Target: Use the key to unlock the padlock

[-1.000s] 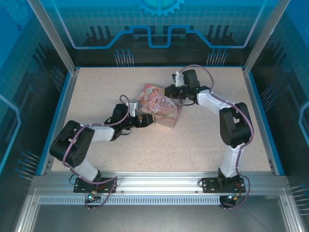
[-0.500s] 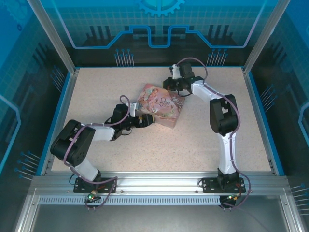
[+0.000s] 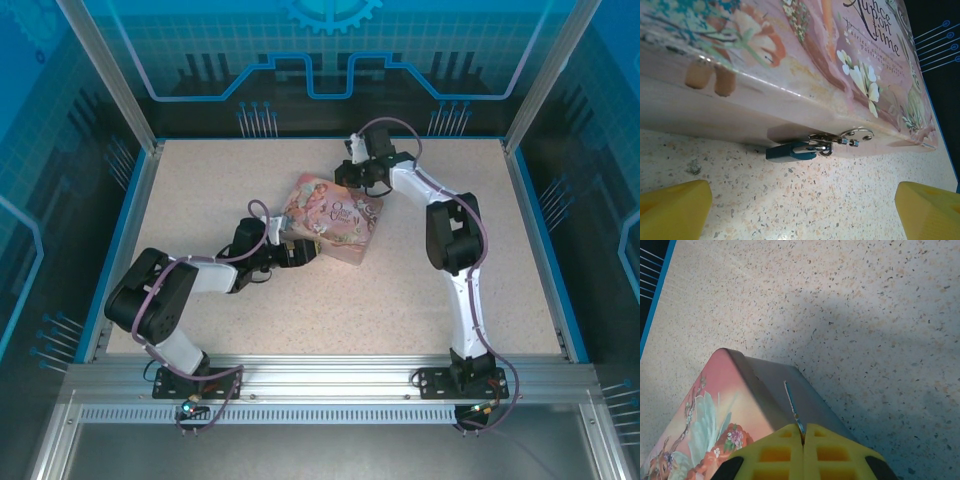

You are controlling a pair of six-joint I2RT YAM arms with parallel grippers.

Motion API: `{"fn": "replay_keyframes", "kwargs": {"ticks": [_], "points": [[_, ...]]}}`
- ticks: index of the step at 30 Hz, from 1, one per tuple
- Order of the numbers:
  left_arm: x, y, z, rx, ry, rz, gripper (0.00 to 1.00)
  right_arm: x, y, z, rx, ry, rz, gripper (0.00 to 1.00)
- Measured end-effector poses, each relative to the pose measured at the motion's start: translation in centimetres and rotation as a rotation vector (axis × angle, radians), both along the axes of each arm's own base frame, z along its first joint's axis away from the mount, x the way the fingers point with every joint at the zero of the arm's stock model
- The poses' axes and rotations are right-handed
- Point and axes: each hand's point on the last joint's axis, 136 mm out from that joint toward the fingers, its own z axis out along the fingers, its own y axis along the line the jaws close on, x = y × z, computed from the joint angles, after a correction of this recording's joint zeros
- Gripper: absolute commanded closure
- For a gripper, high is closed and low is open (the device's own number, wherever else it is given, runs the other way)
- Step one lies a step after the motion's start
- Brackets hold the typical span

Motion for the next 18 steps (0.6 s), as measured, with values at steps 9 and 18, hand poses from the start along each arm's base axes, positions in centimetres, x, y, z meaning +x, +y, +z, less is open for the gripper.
{"fn": "replay_keyframes", "kwargs": {"ticks": [9,18], "points": [[0.2,-0.1,-0.1,-0.004,-0.01,-0.002,0.06,-0.5,0.9,0.0,-0.003,-0.004,0.022,1.0],[-0.3,-1.1,-0.7,-0.004,-0.003,-0.03,0.1,-0.6,1.2,-0.2,0.006,-0.017,0.028,1.0]]}}
